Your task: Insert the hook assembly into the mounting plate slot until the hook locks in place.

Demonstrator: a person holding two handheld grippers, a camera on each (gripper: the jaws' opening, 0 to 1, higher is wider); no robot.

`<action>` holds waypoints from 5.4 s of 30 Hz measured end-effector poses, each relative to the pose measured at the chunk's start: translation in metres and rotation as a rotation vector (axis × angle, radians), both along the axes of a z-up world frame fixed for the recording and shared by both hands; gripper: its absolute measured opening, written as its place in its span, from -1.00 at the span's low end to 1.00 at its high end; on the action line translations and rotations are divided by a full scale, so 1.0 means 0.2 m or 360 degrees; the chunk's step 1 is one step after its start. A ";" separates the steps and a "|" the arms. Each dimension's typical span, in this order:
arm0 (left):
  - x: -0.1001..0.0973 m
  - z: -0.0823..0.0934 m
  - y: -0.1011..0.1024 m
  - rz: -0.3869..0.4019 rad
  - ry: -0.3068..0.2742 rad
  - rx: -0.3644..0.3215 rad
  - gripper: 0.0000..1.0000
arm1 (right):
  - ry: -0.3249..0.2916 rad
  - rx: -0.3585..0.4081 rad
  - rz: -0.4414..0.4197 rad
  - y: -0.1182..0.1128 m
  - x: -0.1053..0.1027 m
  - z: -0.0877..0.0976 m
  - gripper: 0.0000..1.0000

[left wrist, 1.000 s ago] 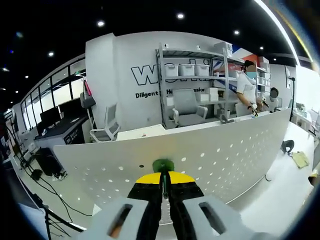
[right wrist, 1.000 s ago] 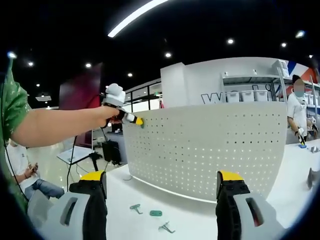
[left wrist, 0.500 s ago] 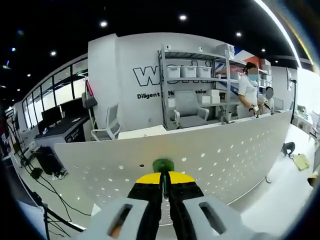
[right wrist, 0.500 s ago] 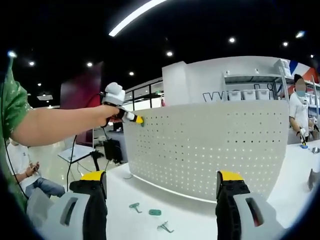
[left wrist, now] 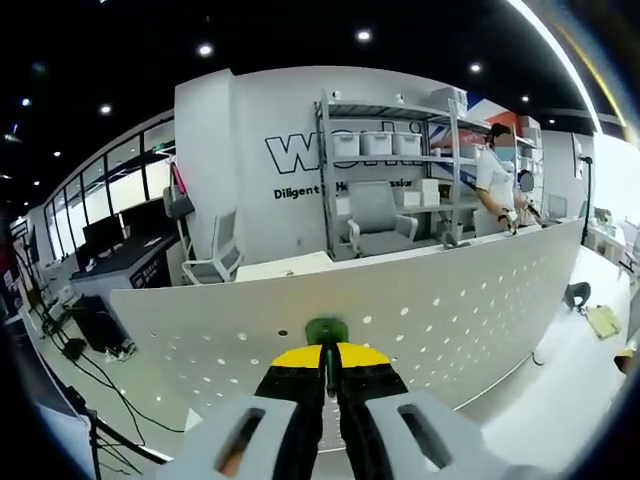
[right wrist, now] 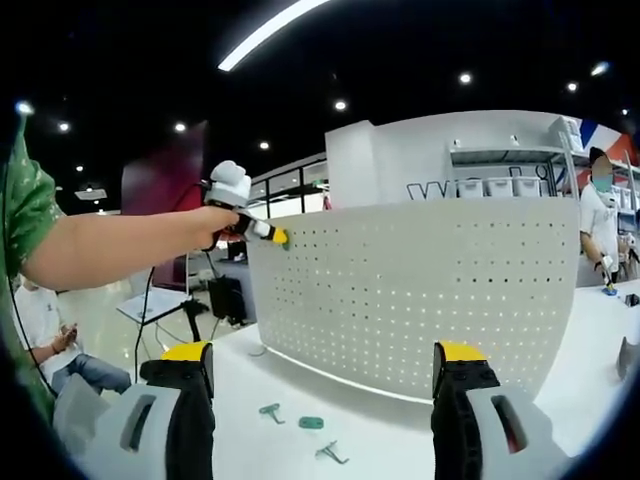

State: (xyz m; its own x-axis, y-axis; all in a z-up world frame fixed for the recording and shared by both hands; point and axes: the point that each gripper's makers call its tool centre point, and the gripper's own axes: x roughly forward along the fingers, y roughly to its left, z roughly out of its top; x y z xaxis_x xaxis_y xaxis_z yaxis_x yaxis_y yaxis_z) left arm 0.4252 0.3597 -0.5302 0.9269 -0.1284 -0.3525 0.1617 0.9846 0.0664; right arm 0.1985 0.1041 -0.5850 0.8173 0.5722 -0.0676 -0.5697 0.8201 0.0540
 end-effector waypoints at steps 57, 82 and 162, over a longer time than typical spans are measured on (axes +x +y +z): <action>-0.01 0.03 0.00 -0.0020 -0.0002 0.0084 -0.94 | 0.0009 -0.0011 0.0006 0.01 0.00 -0.01 0.83; 0.01 0.00 0.00 0.0000 0.0040 0.0067 -0.94 | 0.0013 -0.0020 -0.0011 -0.01 0.00 -0.01 0.83; -0.05 -0.02 0.02 -0.0006 0.0038 0.0044 -0.95 | 0.0021 -0.0037 0.0017 0.02 -0.01 -0.03 0.82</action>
